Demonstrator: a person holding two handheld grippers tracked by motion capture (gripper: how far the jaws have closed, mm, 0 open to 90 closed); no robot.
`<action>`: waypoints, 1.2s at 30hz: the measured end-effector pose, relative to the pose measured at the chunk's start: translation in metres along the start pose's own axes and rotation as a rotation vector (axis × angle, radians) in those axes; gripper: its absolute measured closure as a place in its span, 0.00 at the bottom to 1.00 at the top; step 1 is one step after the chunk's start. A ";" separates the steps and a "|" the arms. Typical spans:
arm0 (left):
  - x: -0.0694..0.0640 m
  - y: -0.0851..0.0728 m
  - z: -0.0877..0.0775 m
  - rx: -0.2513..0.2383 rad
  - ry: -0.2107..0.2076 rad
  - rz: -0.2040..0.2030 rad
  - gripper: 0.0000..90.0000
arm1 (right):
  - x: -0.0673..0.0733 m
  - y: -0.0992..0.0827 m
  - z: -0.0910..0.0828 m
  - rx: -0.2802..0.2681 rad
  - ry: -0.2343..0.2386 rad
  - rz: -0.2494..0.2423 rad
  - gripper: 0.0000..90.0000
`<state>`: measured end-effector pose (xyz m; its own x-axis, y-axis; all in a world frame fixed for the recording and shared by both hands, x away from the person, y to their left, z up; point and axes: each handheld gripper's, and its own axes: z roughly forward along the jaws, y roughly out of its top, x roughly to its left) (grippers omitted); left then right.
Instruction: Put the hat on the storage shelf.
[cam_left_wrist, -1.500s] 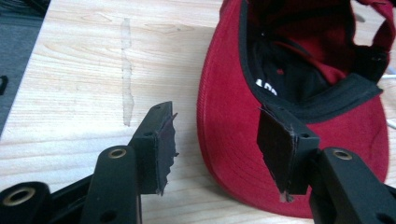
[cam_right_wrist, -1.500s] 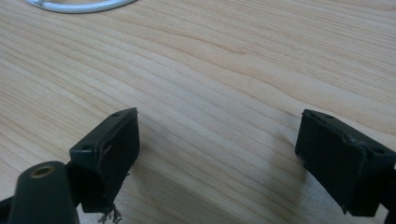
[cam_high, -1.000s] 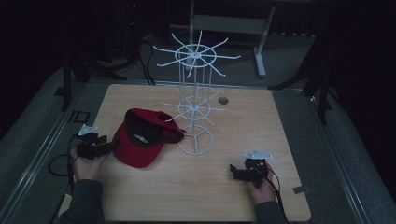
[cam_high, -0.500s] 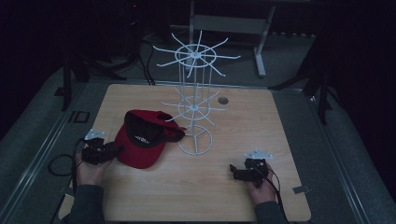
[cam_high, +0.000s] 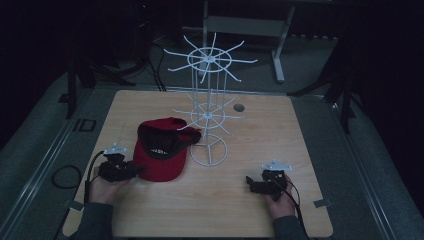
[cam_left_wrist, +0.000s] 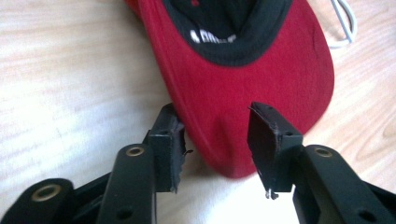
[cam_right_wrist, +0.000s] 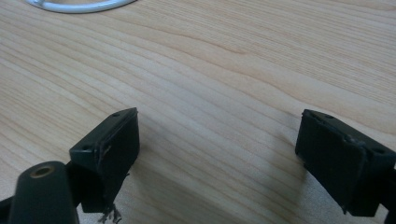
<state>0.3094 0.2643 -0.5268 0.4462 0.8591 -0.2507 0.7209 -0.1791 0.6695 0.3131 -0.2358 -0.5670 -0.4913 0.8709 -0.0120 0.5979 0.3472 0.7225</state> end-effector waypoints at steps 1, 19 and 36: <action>0.001 0.003 0.002 0.001 -0.003 -0.007 0.59 | 0.000 0.000 0.000 0.000 0.000 0.001 0.15; -0.011 0.021 0.037 0.140 -0.190 0.012 0.68 | 0.000 0.000 0.000 0.001 0.000 0.000 0.15; -0.012 0.019 0.045 0.042 -0.283 -0.158 0.90 | 0.000 0.000 0.000 0.000 0.000 0.000 0.15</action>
<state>0.3409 0.2288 -0.5426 0.4523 0.7118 -0.5373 0.8115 -0.0785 0.5791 0.3130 -0.2357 -0.5669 -0.4910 0.8711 -0.0116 0.5984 0.3469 0.7222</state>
